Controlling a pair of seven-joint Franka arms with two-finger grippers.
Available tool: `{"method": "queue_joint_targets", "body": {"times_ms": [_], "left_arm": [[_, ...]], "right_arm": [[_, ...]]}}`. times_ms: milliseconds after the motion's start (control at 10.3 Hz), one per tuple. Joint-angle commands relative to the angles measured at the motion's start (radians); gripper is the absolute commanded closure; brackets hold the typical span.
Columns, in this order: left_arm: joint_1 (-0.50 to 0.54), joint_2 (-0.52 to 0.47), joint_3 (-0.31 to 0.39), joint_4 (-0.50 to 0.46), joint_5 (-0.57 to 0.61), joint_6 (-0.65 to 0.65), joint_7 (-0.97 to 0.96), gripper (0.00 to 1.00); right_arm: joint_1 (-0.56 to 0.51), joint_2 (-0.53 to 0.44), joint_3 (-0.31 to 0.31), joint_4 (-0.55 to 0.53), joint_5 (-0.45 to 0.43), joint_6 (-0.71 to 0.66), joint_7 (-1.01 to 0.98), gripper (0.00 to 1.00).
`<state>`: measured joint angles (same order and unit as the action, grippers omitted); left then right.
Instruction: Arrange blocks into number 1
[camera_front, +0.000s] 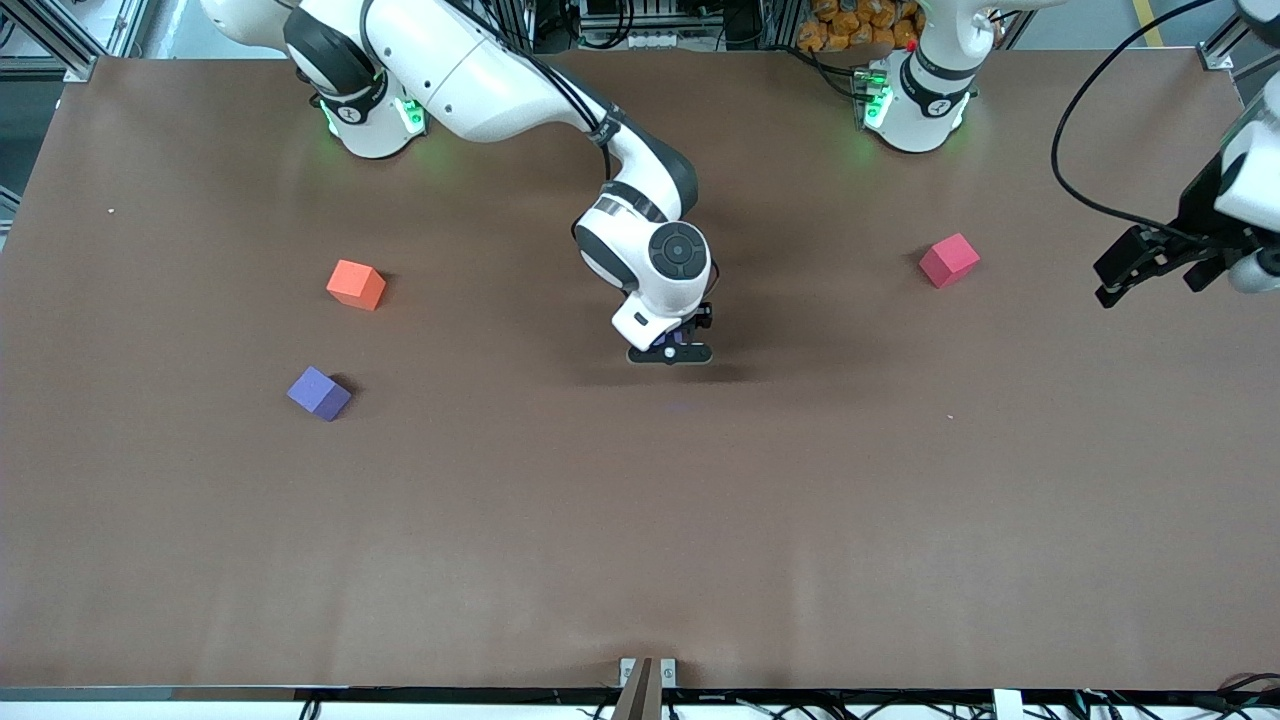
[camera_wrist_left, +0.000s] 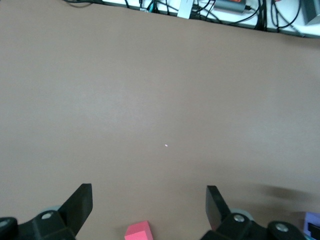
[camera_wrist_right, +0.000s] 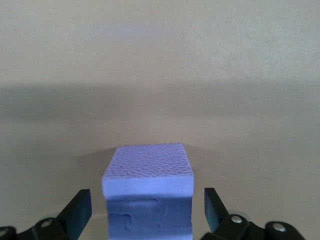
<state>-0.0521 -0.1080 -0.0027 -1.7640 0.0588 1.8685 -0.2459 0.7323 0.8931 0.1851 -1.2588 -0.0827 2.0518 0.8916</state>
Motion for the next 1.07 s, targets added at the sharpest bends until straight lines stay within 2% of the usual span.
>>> {"method": "queue_joint_targets", "body": {"times_ms": [0, 291, 485, 582, 679, 970], "left_arm": [[0.001, -0.002, 0.004, 0.029, -0.031, -0.052, 0.011, 0.00], [0.006, 0.005, 0.015, 0.077, -0.039, -0.138, 0.222, 0.00], [0.008, 0.007, 0.015, 0.080, -0.042, -0.158, 0.261, 0.00], [0.008, 0.013, 0.015, 0.081, -0.042, -0.163, 0.261, 0.00], [0.011, 0.013, 0.015, 0.086, -0.043, -0.169, 0.261, 0.00], [0.021, 0.027, 0.023, 0.121, -0.106, -0.204, 0.249, 0.00]], "right_arm": [[-0.029, -0.089, -0.004, 0.015, 0.008, -0.108, -0.006, 0.00], [-0.154, -0.271, -0.004, 0.004, 0.015, -0.235, -0.010, 0.00], [-0.246, -0.386, -0.006, -0.001, 0.014, -0.332, -0.028, 0.00], [-0.279, -0.445, -0.018, -0.016, 0.011, -0.367, -0.089, 0.00], [-0.303, -0.500, -0.063, -0.040, 0.012, -0.375, -0.183, 0.00], [-0.485, -0.638, -0.079, -0.067, 0.015, -0.445, -0.470, 0.00]]}}
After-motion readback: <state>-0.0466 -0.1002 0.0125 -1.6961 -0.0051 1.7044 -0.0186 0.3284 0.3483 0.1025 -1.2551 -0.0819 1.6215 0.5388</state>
